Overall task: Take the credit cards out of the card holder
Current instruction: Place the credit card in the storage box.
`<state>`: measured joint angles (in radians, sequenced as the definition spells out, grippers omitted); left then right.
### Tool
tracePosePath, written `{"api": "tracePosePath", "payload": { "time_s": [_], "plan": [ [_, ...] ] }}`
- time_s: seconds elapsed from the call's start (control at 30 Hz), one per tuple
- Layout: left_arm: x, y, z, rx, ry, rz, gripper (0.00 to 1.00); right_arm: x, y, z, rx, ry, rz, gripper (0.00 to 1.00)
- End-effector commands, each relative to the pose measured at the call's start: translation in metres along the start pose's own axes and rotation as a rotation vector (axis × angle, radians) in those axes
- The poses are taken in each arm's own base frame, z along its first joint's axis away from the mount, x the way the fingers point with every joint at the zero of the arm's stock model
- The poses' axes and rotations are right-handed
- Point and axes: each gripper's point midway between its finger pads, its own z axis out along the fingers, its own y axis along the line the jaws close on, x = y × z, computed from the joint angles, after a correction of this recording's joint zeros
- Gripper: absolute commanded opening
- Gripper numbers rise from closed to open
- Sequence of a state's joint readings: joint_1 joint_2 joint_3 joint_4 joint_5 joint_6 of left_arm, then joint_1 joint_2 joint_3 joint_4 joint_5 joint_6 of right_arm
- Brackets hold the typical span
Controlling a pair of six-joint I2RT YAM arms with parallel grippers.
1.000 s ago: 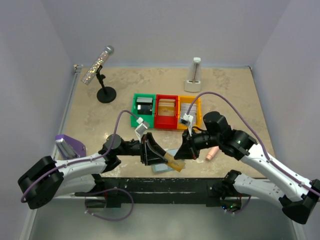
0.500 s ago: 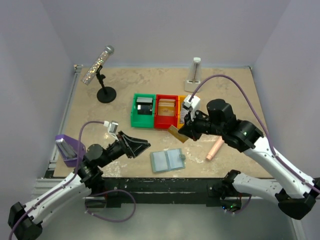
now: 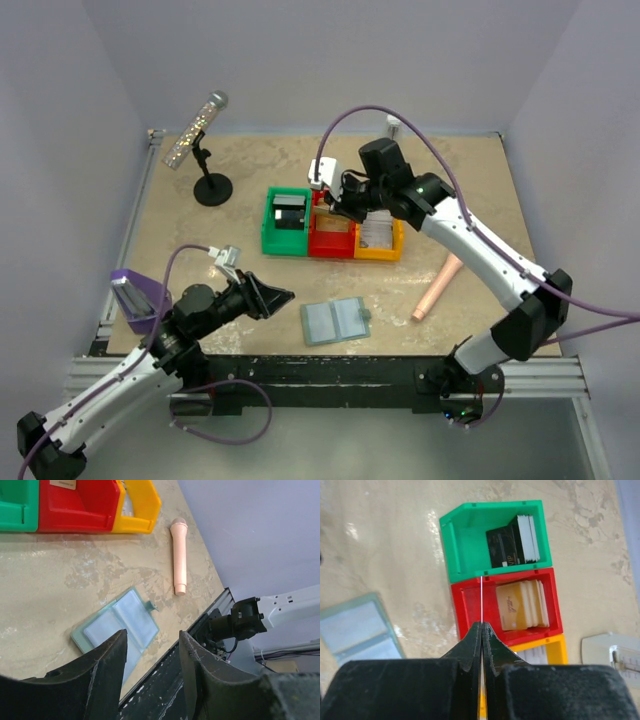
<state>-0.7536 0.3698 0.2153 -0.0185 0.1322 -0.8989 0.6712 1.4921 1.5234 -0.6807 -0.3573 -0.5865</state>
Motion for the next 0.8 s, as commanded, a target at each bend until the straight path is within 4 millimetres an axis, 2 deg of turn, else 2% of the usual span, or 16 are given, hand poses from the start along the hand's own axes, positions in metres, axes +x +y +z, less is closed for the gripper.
{"api": "tracePosePath", "payload": {
  "time_s": [0.0, 0.2, 0.4, 0.63, 0.77],
  "plan": [
    [-0.013, -0.006, -0.01, -0.02, -0.024, 0.056, 0.5, -0.002, -0.017, 0.009, -0.039, -0.016, -0.117, 0.0],
    [-0.01, 0.001, -0.013, -0.05, -0.011, 0.077, 0.5, 0.025, -0.031, 0.045, -0.082, 0.035, -0.138, 0.0],
    [-0.006, 0.003, -0.014, -0.059, 0.016, 0.09, 0.5, 0.043, -0.042, 0.073, -0.073, 0.055, -0.155, 0.0],
    [-0.006, 0.003, -0.015, -0.072, 0.034, 0.121, 0.5, 0.059, -0.065, 0.089, -0.056, 0.068, -0.131, 0.0],
    [-0.006, 0.006, -0.012, -0.092, 0.046, 0.132, 0.5, 0.067, -0.068, 0.1, -0.063, 0.082, -0.134, 0.0]
  ]
}}
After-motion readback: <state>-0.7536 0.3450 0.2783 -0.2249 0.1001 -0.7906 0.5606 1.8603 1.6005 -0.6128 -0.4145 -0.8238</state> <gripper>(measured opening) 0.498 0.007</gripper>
